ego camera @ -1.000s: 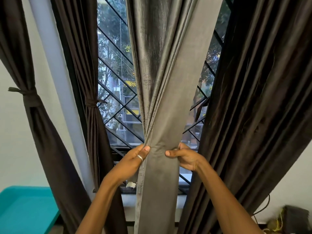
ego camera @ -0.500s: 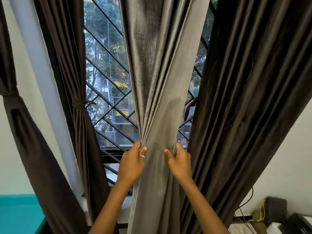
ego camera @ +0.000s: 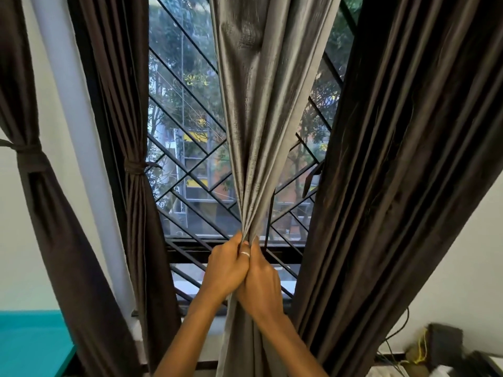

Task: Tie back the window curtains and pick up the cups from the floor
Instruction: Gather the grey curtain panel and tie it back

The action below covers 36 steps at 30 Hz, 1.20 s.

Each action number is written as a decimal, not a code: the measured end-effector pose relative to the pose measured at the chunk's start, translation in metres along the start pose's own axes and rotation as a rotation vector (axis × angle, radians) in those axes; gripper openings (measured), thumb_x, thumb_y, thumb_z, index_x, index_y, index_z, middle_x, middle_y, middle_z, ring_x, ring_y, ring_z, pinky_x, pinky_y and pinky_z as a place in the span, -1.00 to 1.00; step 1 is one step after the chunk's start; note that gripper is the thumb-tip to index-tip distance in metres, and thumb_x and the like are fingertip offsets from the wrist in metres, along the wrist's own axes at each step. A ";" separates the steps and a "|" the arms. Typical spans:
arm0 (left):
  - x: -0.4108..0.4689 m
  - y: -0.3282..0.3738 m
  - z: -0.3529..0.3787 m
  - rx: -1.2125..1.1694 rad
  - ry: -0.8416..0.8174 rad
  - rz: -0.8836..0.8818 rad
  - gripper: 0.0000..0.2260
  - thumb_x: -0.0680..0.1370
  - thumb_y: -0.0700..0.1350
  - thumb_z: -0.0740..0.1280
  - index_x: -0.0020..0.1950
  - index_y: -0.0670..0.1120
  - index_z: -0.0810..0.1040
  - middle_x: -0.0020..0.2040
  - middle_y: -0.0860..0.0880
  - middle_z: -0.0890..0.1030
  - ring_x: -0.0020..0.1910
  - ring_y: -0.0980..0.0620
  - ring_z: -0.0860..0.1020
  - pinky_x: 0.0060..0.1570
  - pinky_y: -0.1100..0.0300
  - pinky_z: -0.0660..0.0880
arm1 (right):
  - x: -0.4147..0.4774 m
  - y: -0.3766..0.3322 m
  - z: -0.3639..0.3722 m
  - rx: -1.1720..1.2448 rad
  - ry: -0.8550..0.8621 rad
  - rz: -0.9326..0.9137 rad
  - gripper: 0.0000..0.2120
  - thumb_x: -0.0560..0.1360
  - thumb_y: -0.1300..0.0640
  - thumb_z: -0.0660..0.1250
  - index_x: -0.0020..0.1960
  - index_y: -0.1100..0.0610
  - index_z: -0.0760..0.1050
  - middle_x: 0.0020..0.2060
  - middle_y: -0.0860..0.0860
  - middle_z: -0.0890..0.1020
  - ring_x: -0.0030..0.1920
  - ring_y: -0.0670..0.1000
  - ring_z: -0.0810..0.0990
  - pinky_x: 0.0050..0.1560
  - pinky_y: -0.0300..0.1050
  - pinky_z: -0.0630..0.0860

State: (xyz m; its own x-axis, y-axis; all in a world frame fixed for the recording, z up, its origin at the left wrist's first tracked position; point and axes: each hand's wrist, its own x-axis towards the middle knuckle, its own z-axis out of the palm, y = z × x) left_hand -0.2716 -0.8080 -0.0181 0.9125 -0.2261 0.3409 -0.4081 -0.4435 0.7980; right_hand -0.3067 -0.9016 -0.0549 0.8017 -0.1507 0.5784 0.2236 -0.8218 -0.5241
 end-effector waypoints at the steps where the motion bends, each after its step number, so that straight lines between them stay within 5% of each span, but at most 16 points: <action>1: 0.001 0.000 -0.002 -0.069 -0.033 -0.037 -0.80 0.66 -0.06 0.16 0.13 0.14 0.56 -0.21 0.03 0.64 -0.22 0.10 0.61 -0.13 0.06 0.59 | -0.001 0.001 0.002 0.015 -0.017 0.002 -0.32 0.56 0.10 0.29 0.60 0.11 0.09 -0.06 0.00 0.68 -0.11 0.00 0.68 -0.25 -0.27 0.44; 4: 0.003 0.004 -0.003 -0.187 -0.076 -0.101 -0.84 0.63 0.13 0.19 -0.04 0.17 0.53 -0.18 0.04 0.65 -0.17 0.09 0.63 -0.02 -0.03 0.60 | -0.003 0.006 0.007 0.051 -0.047 -0.012 -0.37 0.55 0.10 0.28 0.56 0.13 0.16 -0.02 -0.03 0.66 -0.09 -0.04 0.67 -0.20 -0.23 0.57; 7: 0.009 0.005 0.001 -0.049 -0.042 -0.057 -0.67 0.51 0.38 0.22 0.02 0.16 0.47 -0.18 0.08 0.64 -0.18 0.14 0.63 -0.11 0.04 0.62 | -0.002 0.008 0.009 0.045 -0.087 -0.066 -0.71 0.52 0.17 0.33 0.24 0.13 0.50 -0.10 -0.03 0.67 -0.11 -0.09 0.67 -0.19 -0.39 0.52; 9: 0.013 0.002 0.003 0.017 -0.006 -0.040 -0.63 0.48 0.39 0.23 0.03 0.13 0.43 -0.18 0.08 0.63 -0.20 0.12 0.62 -0.15 0.01 0.62 | -0.002 0.008 0.009 0.098 -0.093 -0.072 -0.78 0.51 0.22 0.32 0.15 0.16 0.54 -0.12 -0.01 0.67 -0.15 -0.10 0.66 -0.21 -0.37 0.50; 12: 0.019 -0.001 0.001 0.029 0.002 -0.027 -0.76 0.58 0.23 0.23 0.01 0.08 0.42 -0.21 0.03 0.63 -0.25 0.07 0.61 -0.15 -0.08 0.60 | 0.000 0.011 0.002 0.220 -0.096 -0.041 -0.62 0.57 0.22 0.24 0.39 0.12 0.41 0.05 -0.12 0.65 -0.07 -0.19 0.64 -0.12 -0.29 0.55; 14: 0.021 -0.003 -0.004 -0.007 -0.034 -0.015 -0.84 0.63 0.15 0.21 0.03 0.08 0.43 -0.20 0.02 0.64 -0.24 0.05 0.62 -0.11 -0.11 0.60 | 0.002 0.016 -0.007 0.298 -0.094 -0.051 -0.47 0.60 0.23 0.21 0.55 0.02 0.28 0.31 -0.22 0.52 0.21 -0.31 0.55 0.12 -0.35 0.53; 16: 0.023 -0.006 -0.009 -0.049 -0.075 0.002 -0.87 0.65 0.11 0.20 0.12 0.11 0.46 -0.12 0.03 0.65 -0.16 0.06 0.63 -0.02 -0.09 0.59 | 0.007 0.021 -0.015 0.384 -0.063 -0.029 -0.52 0.61 0.24 0.23 0.49 -0.07 0.39 0.34 -0.17 0.54 0.29 -0.26 0.53 0.21 -0.28 0.54; 19: 0.020 -0.008 -0.016 -0.132 -0.137 0.010 -0.88 0.65 0.10 0.21 0.17 0.21 0.47 0.01 0.06 0.66 -0.01 0.08 0.63 0.10 -0.07 0.58 | 0.018 0.029 -0.026 0.470 -0.005 0.119 -0.67 0.57 0.08 0.41 0.22 -0.24 0.44 0.14 -0.17 0.60 0.15 -0.22 0.58 0.04 -0.27 0.57; 24: 0.018 -0.010 -0.028 -0.260 -0.268 -0.026 -0.71 0.62 0.16 0.25 0.34 0.33 0.42 0.25 0.23 0.59 0.22 0.20 0.57 0.27 0.00 0.53 | 0.044 0.049 -0.045 0.468 -0.353 0.231 -0.17 0.42 -0.14 0.53 0.55 -0.09 0.17 0.44 -0.22 0.32 0.42 -0.20 0.29 0.38 -0.19 0.32; 27: 0.019 -0.011 -0.035 -0.313 -0.325 -0.031 -0.69 0.62 0.13 0.27 0.37 0.28 0.45 0.25 0.15 0.62 0.21 0.11 0.61 0.22 -0.04 0.57 | 0.061 0.054 -0.054 0.509 -0.591 0.227 -0.29 0.42 -0.11 0.54 0.45 -0.13 0.26 0.28 -0.22 0.53 0.30 -0.21 0.50 0.35 -0.14 0.44; 29: 0.018 -0.009 -0.038 -0.316 -0.322 -0.019 -0.70 0.64 0.06 0.27 0.38 0.19 0.47 0.22 0.12 0.64 0.18 0.11 0.63 0.19 0.00 0.58 | 0.069 0.058 -0.055 0.546 -0.658 0.226 -0.37 0.40 -0.14 0.55 0.37 -0.07 0.37 0.15 -0.05 0.67 0.20 -0.08 0.64 0.32 0.09 0.53; 31: 0.016 -0.009 -0.041 -0.317 -0.321 -0.011 -0.70 0.64 0.04 0.28 0.38 0.13 0.48 0.20 0.11 0.65 0.16 0.13 0.63 0.16 0.05 0.60 | 0.075 0.061 -0.055 0.530 -0.663 0.199 -0.41 0.39 -0.21 0.53 0.31 -0.03 0.45 0.12 0.03 0.69 0.16 0.02 0.67 0.27 0.19 0.56; 36: 0.013 -0.014 -0.036 -0.221 -0.201 -0.056 -0.75 0.59 0.04 0.36 0.26 0.11 0.53 0.13 0.16 0.64 0.12 0.17 0.62 0.06 0.19 0.62 | 0.079 0.063 -0.058 0.395 -0.607 0.144 -0.71 0.48 -0.21 0.40 0.11 -0.10 0.54 0.01 -0.08 0.68 0.05 -0.05 0.66 0.16 0.07 0.61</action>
State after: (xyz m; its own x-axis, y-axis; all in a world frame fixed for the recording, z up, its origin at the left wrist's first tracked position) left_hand -0.2531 -0.7738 -0.0067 0.9003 -0.3838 0.2053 -0.3208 -0.2661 0.9090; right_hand -0.2609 -0.9966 -0.0058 0.9783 0.1821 0.0993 0.1839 -0.5401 -0.8212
